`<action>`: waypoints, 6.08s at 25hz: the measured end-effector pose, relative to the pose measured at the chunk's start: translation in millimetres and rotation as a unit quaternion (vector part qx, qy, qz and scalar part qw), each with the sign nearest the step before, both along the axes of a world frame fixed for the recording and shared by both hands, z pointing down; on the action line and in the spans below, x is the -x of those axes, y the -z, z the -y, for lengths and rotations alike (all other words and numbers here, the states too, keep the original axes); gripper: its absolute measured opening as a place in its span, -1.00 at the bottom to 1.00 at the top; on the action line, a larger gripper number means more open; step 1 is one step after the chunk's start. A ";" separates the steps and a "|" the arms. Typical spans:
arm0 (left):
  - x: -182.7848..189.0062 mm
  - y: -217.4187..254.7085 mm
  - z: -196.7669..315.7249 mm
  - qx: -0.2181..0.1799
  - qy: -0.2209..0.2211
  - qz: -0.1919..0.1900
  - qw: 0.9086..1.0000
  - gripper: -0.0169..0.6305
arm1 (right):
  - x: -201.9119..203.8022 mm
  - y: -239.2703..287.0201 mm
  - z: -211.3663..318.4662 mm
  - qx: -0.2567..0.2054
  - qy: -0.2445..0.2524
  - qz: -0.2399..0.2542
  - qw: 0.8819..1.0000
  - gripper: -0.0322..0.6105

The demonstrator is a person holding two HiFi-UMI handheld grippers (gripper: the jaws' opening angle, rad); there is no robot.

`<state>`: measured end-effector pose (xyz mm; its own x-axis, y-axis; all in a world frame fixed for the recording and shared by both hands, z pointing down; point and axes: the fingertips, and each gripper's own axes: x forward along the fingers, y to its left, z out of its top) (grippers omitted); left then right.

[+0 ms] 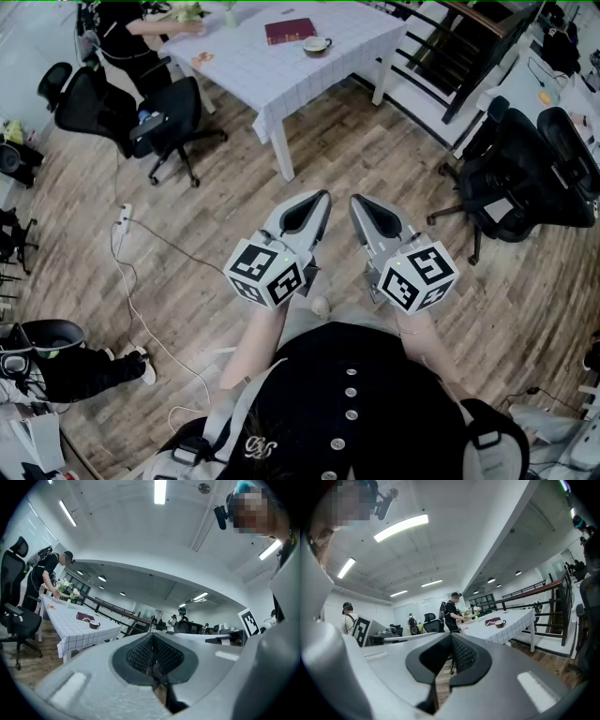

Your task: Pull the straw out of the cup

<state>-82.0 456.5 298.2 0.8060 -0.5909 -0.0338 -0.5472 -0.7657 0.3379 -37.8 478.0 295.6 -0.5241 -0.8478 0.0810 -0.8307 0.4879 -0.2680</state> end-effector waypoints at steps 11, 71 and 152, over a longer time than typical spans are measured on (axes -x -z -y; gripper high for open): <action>3.3 -1.8 7.2 -0.001 -0.006 0.002 1.000 -0.94 | 7.0 -1.3 7.6 -0.001 -0.002 0.000 1.000 -0.90; -101.4 -43.3 375.1 0.056 0.029 0.019 0.998 -0.94 | -102.4 -36.5 384.0 0.047 0.016 0.057 0.997 -0.90; -118.5 -95.6 678.7 0.163 0.045 -0.005 0.986 -0.94 | -117.1 -68.7 705.0 0.114 0.019 0.053 0.992 -0.90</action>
